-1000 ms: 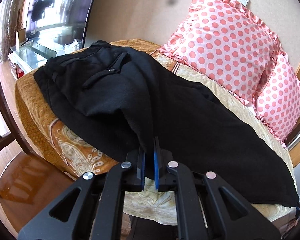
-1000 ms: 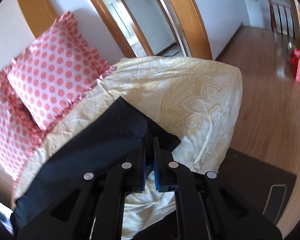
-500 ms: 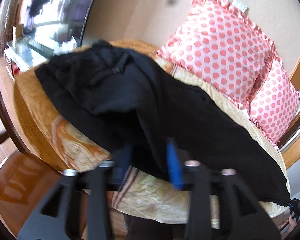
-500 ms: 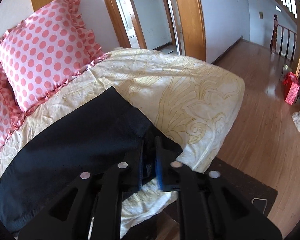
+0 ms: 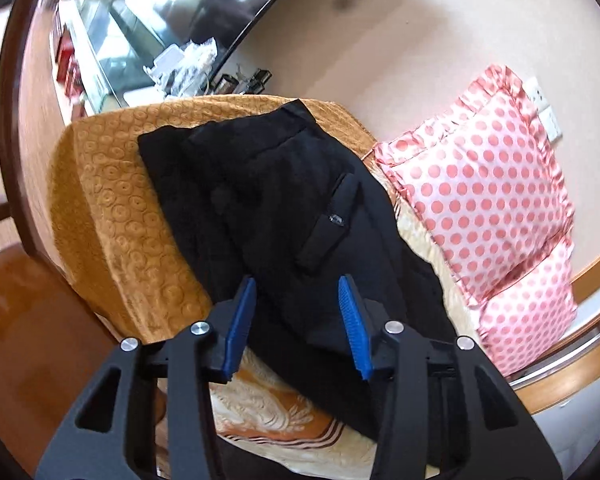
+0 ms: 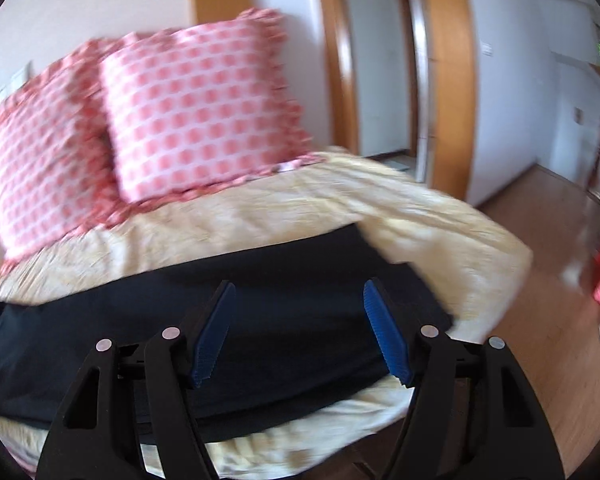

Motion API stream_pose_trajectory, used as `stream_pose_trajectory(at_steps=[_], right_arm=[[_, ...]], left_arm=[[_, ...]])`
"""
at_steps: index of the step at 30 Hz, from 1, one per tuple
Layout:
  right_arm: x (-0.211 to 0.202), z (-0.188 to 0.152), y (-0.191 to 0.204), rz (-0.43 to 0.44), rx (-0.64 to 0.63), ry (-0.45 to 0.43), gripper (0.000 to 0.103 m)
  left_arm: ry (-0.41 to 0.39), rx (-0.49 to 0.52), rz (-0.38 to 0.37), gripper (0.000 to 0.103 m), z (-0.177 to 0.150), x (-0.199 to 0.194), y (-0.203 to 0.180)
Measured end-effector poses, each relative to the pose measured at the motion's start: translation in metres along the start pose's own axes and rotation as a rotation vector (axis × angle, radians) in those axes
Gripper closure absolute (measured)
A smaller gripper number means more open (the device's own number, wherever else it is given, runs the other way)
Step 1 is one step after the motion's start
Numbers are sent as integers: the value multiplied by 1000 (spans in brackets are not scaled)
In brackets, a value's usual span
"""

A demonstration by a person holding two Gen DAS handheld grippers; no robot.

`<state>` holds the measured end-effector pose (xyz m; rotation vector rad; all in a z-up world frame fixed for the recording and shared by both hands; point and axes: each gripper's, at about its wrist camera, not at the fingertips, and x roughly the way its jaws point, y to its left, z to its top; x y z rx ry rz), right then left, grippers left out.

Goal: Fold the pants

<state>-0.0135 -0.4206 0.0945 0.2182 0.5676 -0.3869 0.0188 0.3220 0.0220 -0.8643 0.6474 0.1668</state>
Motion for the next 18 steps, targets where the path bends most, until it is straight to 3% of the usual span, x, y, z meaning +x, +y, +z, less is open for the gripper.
stream_pose_trajectory(at_steps=[7,14,18], right_arm=[[11,-6,44,88,-73,33,33],[22,-20,71,99,-172,66,32],[35,-32,73,101,-182,119,28]], left_arm=[[44,-100,30,66,0,2,10],[36,-114,65,68,11,10,8],[11,-93,110,97,18,13,8]])
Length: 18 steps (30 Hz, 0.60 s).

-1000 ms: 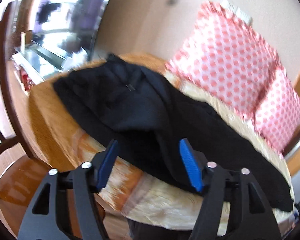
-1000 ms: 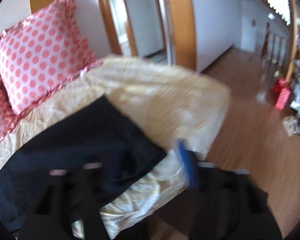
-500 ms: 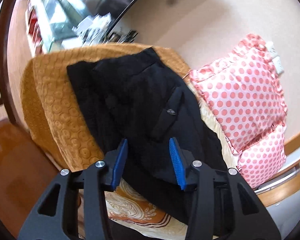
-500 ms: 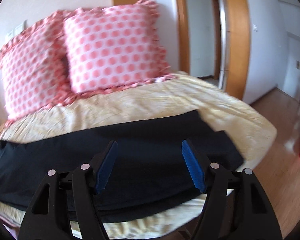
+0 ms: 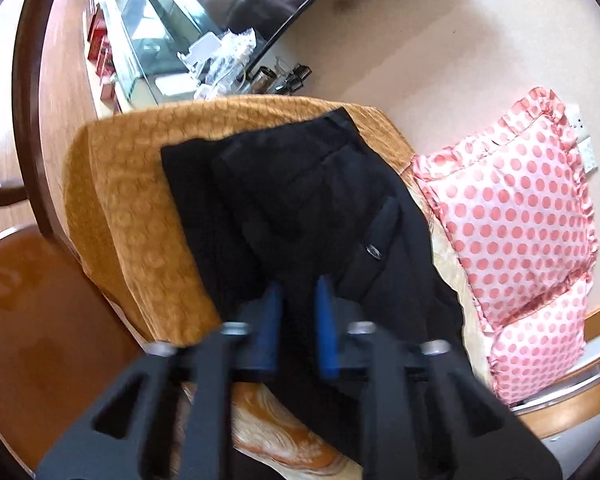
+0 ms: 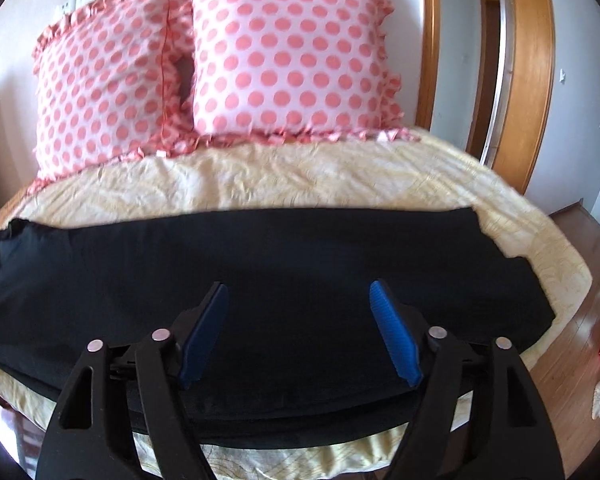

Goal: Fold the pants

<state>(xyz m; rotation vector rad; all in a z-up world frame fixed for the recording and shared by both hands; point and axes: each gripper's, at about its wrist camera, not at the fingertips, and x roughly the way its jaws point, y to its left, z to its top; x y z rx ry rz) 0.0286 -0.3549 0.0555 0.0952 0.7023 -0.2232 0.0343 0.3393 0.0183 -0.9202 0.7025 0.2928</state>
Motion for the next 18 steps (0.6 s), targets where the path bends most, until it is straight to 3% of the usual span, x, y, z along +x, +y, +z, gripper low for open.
stream_pose_trajectory(at_steps=[3,6,9,11,15,18], right_arm=[[9,-8,0,-4,-11,44,28],[13,-12,0,-3,-13,64,26],[16,-14,-1,-1,-7,70,22],[17,-14,-3,1,3,67,19],[6,-12,-7,-1,4,20,19],[-3,-12,-9,-8,-13,-27,19]], left_arm=[[-51,24,6,98,1,-15,1],[-147,107,85,98,1,-40,0],[-95,151,146,98,-1,-28,6],[-100,225,201,95,-6,-18,2],[-201,301,281,86,-16,-33,-17],[-274,371,268,64,-35,-52,-39]])
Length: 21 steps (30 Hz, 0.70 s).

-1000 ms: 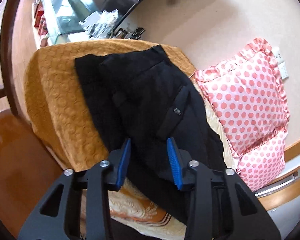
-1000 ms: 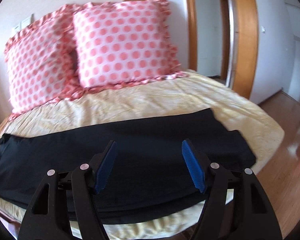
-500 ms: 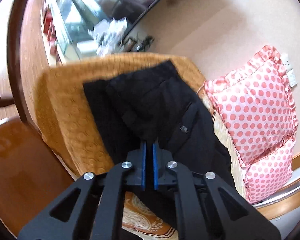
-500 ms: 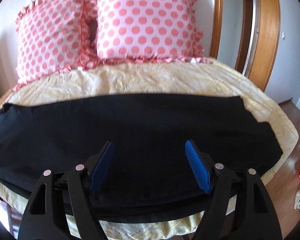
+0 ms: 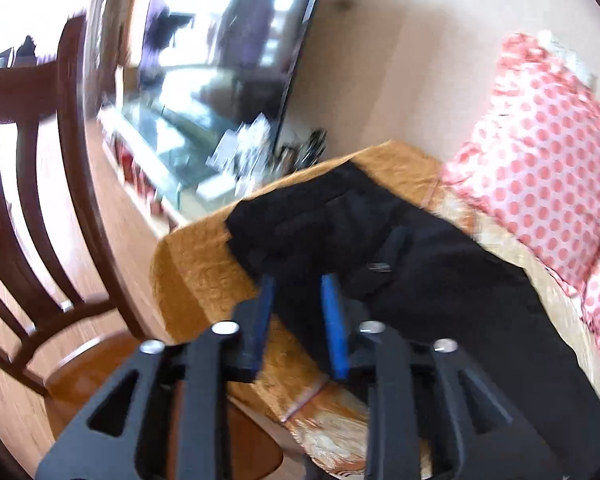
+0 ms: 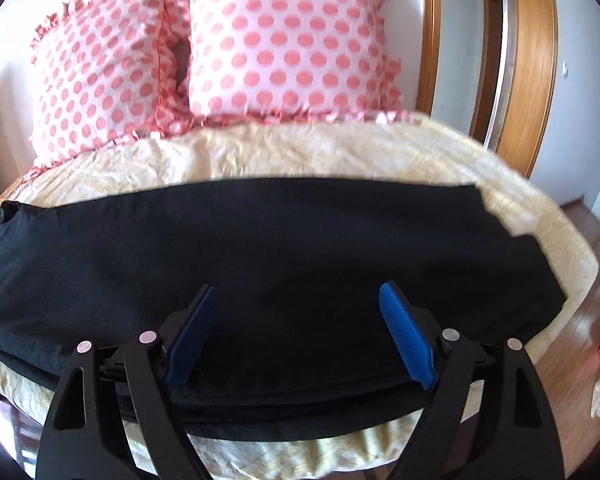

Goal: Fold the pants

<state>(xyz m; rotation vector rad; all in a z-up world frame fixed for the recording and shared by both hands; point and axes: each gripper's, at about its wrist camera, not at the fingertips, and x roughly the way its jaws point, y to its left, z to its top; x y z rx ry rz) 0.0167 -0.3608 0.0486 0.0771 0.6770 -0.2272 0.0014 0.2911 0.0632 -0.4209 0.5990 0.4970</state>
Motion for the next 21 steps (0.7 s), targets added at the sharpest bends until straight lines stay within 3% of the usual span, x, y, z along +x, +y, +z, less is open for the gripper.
stream_pose_trajectory(at_steps=[3,6,9,13,17,19,20,21], right_arm=[[-3,0,-6,-31,0,-37,19],[10,-7,-16,-83,12,16,19],[12,-17,-33,-32,87,17,14],[-9,-12,-58,-93,124,-52,14],[-9,23,-94,-176,98,-112,14],[12,46,-117,-185,90,-72,16],[25,56,-129,-177,104,-38,25],[44,67,-146,-164,137,18,28]], left_arm=[[-15,71,-118,42,-11,-16,-32],[60,185,-299,36,-32,-16,-78],[152,302,-415,36,-58,-5,-121],[226,374,-453,30,-81,11,-145],[206,426,-438,23,-94,14,-152],[199,439,-439,19,-98,14,-156],[193,444,-438,18,-99,13,-156],[189,447,-437,16,-99,14,-160]])
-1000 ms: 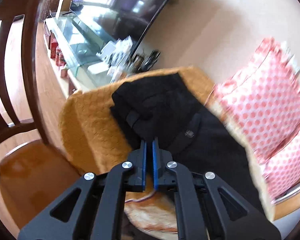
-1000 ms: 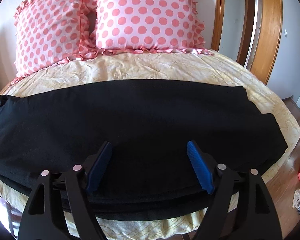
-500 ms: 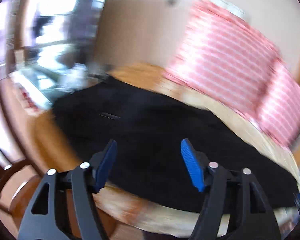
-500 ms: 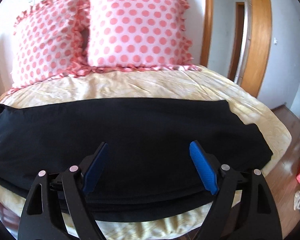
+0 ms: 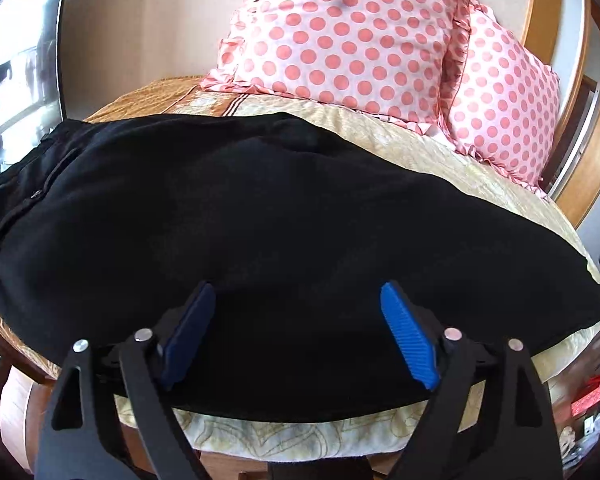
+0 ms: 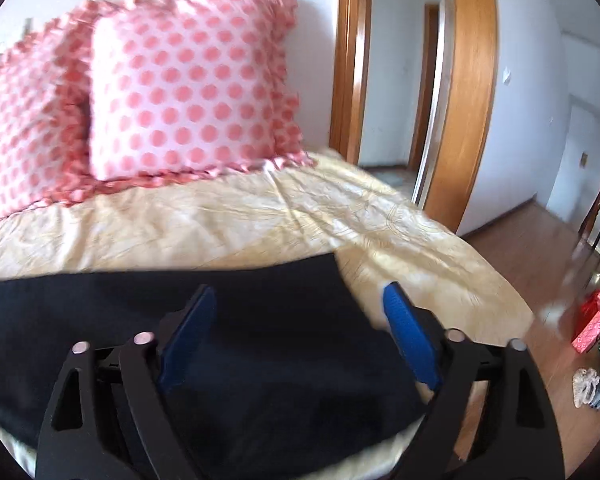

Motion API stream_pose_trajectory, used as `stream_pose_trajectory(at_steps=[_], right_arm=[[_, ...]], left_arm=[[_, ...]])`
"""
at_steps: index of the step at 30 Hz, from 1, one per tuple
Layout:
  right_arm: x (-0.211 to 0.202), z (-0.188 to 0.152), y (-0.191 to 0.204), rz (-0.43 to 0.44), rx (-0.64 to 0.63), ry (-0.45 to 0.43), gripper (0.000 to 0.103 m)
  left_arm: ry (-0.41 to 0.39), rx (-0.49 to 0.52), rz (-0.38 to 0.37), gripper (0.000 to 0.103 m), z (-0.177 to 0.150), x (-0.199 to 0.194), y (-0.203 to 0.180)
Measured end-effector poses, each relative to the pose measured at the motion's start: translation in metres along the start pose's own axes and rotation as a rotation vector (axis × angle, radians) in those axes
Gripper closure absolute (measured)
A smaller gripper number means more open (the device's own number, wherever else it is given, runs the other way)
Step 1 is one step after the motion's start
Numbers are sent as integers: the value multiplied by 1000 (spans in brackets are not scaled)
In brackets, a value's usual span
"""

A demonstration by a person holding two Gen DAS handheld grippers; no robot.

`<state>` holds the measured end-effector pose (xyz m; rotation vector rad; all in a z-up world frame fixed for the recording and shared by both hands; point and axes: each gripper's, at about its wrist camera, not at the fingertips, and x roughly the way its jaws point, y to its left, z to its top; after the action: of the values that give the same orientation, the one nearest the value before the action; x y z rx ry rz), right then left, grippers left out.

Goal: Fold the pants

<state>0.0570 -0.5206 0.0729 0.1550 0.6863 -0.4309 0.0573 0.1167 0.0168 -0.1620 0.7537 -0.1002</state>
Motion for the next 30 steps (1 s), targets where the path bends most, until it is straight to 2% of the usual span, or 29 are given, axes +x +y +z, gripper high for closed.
stream_pose_trajectory(at_steps=[1,2,3,8,9,10,11,14,18,21,22,23,25,28,30], right_arm=[[16,8,-8,8,20,39,38],[28,12,-14,7,38,74,43],[42,16,-21,6,56,113,43],[67,13,-28,71,84,192,45],[70,11,-24,80,69,206,50],[70,7,-19,89,49,212,64],[70,8,-16,79,27,203,74],[66,13,-13,77,10,178,87],[72,22,-8,54,-8,171,88],[80,22,-4,17,-35,196,85],[79,23,-6,0,-28,201,76],[76,23,-10,-22,-5,204,61],[60,22,-21,-67,44,177,46],[33,8,-39,-79,132,152,46],[20,-8,-50,-90,184,171,46]], left_arm=[[-5,4,3,15,-1,1,-1],[-7,7,6,14,-1,1,-2],[-9,10,9,13,-1,1,-3],[-10,18,7,7,0,4,-5],[-10,20,7,5,0,4,-6],[-9,26,8,3,0,5,-6],[-8,32,10,3,0,6,-7],[-8,62,37,2,0,10,-13],[-7,91,69,2,0,14,-18],[-12,74,54,2,1,13,-15],[-16,65,42,2,1,12,-13],[-18,59,35,2,1,11,-12],[-25,54,24,2,1,10,-11],[-40,60,17,2,-2,9,-11],[-52,70,18,2,-3,9,-11]])
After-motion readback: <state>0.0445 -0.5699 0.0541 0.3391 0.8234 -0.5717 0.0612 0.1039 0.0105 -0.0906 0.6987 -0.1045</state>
